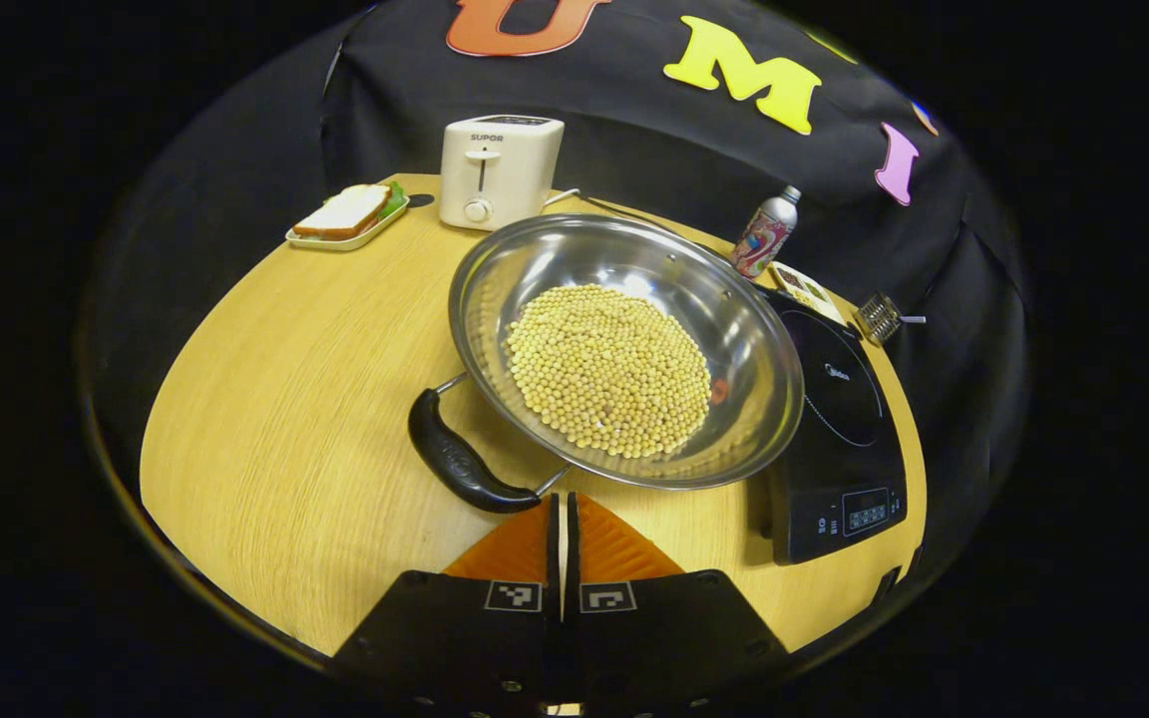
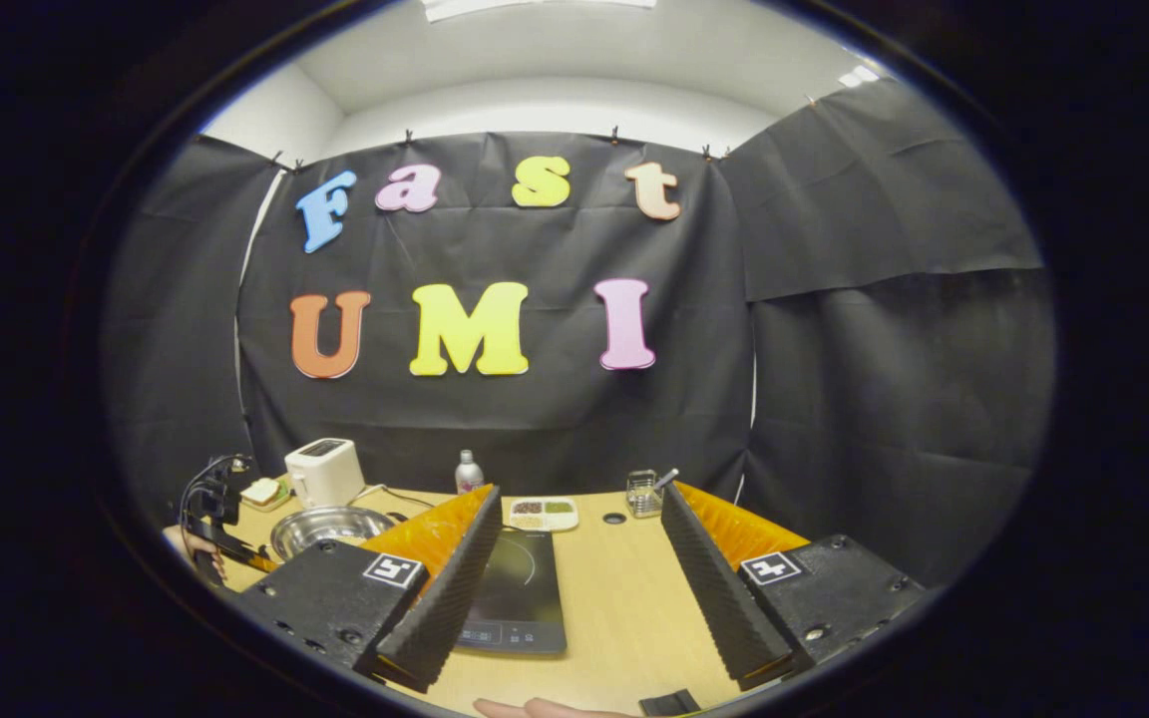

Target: First push the handle of the pot to place it horizontally, then grasp the pot with both hands and set it on the induction cooktop.

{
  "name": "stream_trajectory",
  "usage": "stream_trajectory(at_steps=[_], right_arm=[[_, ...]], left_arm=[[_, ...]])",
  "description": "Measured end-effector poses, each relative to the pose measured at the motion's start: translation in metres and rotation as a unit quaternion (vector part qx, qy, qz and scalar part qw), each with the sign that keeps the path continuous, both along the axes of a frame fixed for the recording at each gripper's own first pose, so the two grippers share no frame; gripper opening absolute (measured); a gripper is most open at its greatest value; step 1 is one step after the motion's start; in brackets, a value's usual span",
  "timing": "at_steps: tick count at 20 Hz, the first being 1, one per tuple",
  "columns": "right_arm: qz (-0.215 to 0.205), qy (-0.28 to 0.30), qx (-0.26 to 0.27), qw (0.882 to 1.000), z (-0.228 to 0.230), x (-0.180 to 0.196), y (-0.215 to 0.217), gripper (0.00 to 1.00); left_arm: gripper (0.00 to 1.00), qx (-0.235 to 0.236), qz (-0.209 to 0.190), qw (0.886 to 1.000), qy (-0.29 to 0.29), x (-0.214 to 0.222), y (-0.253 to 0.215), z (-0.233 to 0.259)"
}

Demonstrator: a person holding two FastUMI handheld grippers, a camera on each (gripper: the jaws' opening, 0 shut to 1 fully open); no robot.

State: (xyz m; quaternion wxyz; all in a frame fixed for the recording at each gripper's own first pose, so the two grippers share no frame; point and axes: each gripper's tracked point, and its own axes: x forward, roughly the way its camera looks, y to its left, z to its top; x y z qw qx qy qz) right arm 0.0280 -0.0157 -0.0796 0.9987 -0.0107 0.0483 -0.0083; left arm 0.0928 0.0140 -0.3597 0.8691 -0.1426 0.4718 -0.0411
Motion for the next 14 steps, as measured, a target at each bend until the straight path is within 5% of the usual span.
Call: stream_trajectory(at_steps=[1, 2, 14], right_arm=[[0.001, 0.000, 0.000, 1.000, 0.000, 0.001, 0.001, 0.96], [0.001, 0.001, 0.000, 1.000, -0.001, 0.000, 0.002, 0.96], [0.023, -0.001, -0.016, 1.000, 0.002, 0.015, 0.031, 0.96]], left_arm=[[0.10, -0.015, 0.001, 1.000, 0.002, 0.001, 0.000, 0.000], [0.00, -0.023, 0.003, 1.000, 0.004, 0.002, 0.002, 0.000], [0.00, -0.014, 0.033, 0.999, 0.019, 0.028, 0.045, -0.002]])
